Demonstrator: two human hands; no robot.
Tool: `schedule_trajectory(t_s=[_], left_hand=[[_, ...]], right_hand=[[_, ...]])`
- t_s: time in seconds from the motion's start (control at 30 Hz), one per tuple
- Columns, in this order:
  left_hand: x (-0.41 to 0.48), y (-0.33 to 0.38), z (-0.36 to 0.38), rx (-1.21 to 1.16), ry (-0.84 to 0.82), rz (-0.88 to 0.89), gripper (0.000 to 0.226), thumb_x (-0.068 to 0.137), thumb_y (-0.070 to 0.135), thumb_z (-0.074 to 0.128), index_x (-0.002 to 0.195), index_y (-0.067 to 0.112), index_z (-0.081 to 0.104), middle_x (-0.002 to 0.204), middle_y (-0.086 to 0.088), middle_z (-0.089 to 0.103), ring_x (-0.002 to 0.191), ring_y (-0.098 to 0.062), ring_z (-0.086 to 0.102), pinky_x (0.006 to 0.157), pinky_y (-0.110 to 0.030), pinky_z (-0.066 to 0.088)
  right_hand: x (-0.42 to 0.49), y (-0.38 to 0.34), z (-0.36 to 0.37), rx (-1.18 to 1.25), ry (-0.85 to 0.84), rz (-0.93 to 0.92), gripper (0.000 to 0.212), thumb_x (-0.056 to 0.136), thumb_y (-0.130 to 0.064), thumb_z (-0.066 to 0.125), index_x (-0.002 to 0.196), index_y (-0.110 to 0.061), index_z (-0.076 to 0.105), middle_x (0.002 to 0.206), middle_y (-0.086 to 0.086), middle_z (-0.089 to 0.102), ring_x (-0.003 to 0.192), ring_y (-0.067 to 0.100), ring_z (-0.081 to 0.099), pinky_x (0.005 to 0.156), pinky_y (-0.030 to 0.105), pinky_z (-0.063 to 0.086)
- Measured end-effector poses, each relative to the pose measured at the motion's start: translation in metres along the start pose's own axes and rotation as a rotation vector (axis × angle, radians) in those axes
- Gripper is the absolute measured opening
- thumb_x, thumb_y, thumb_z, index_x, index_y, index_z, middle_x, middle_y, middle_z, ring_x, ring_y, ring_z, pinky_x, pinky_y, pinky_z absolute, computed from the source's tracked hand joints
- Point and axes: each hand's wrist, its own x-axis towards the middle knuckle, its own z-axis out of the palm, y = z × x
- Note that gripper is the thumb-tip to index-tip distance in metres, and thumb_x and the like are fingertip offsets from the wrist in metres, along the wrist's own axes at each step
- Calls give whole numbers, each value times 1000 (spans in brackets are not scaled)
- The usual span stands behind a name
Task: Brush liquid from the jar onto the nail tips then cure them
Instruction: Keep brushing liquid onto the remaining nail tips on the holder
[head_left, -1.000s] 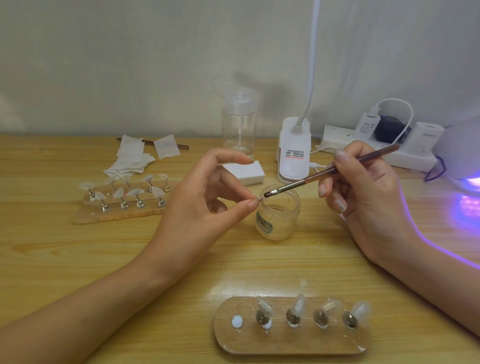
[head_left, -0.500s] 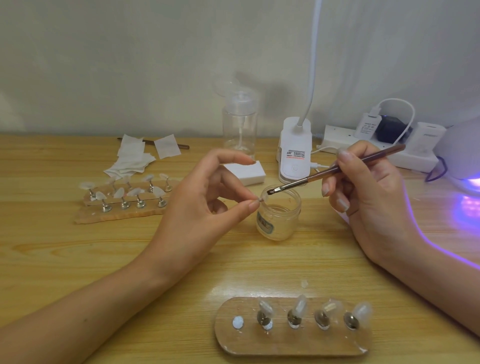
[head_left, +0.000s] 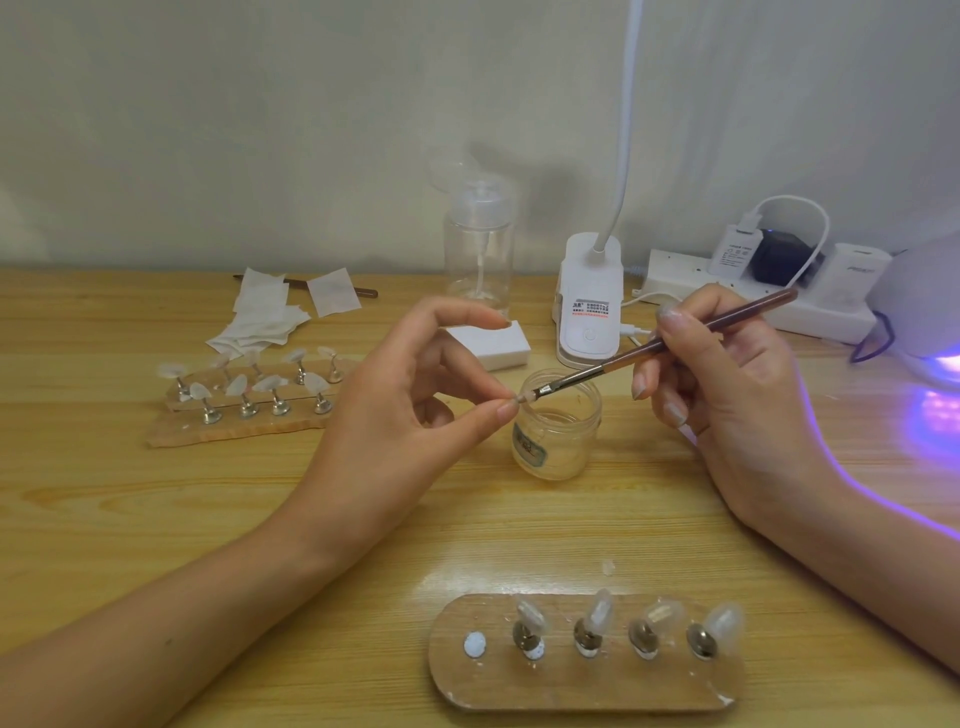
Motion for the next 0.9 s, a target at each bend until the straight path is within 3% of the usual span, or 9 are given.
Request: schedule_trajectory(t_s=[0.27,0.5,0.63,0.77,0.9], left_hand=[[-1,1,-1,-19,-7,-20,48,78,15,78,121,26,59,78,2,69,83,-15,71,63,-41,51],[-2,1,-1,-37,-19,-29,50,73,23,79,119,27,59,76,3,69,83,-15,72,66,-34,54],[-2,1,-2,-48,-19,-39,51,71,25,80,119,28,60,75,3,69,83,-15,73,70,-36,57],[-1,1,-2,-45,-15,-43,52,71,25,80,118,28,60,76,2,68,83,-16,73,73,-41,57],[-1,1,-2,-50,-13,-52,52,71,24,81,118,29,60,75,1,68,83,-17,73,74,-42,57]], right_hand=[[1,0,-1,14,-5,-30,20,93,-27,57,74,-23,54,59,6,64,38,10,40,41,18,31],[1,2,-2,-2,43,16,23,93,-29,62,74,-21,52,57,7,62,38,10,39,40,14,33],[2,0,-2,12,7,-35,21,93,-27,56,72,-24,54,60,6,64,38,10,38,39,22,25],[0,1,0,-14,3,0,22,92,-30,62,76,-19,51,59,8,64,38,10,40,40,15,32],[1,1,-2,-3,48,-3,25,94,-28,62,69,-27,55,58,7,63,37,10,36,39,17,29]])
